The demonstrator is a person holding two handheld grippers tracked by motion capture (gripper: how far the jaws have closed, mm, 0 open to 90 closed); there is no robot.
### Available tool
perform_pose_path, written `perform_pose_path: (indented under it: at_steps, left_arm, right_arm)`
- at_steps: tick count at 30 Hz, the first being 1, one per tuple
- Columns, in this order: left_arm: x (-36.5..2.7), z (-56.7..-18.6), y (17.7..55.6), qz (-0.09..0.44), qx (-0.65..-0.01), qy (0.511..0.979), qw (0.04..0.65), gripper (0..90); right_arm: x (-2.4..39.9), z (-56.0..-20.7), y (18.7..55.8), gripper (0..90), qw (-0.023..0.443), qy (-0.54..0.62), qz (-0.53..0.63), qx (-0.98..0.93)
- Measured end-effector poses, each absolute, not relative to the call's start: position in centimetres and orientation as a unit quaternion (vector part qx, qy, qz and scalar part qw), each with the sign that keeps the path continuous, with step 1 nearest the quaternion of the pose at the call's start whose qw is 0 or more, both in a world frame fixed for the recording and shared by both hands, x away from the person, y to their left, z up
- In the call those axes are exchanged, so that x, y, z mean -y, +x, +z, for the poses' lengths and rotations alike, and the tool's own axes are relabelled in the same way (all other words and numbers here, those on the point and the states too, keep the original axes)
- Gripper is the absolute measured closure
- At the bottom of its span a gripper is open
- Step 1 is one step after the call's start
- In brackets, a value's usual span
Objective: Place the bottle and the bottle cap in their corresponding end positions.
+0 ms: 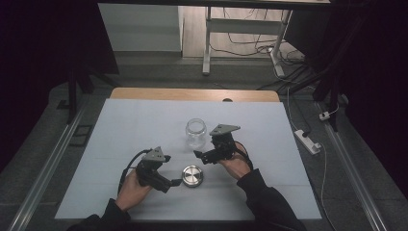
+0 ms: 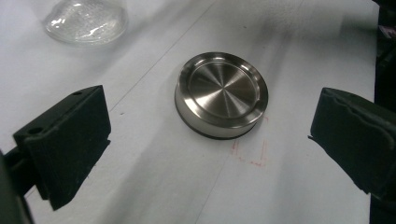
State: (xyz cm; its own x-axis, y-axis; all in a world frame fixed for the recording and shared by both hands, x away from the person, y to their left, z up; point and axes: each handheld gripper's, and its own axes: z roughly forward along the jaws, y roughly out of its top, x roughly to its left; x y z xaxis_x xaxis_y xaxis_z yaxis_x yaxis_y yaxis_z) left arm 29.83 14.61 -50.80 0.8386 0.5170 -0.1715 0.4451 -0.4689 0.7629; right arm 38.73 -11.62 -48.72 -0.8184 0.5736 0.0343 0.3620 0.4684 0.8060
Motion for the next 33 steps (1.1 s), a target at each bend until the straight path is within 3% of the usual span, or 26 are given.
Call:
perform_pose_path:
  at_steps: [33]
  left_arm:
    - [-18.3, -49.8, 27.4, 0.071, -0.308, 0.84, 0.441, 0.0]
  right_arm:
    - [13.7, -47.5, 34.1, 0.0, 0.119, 0.259, 0.447, -0.848]
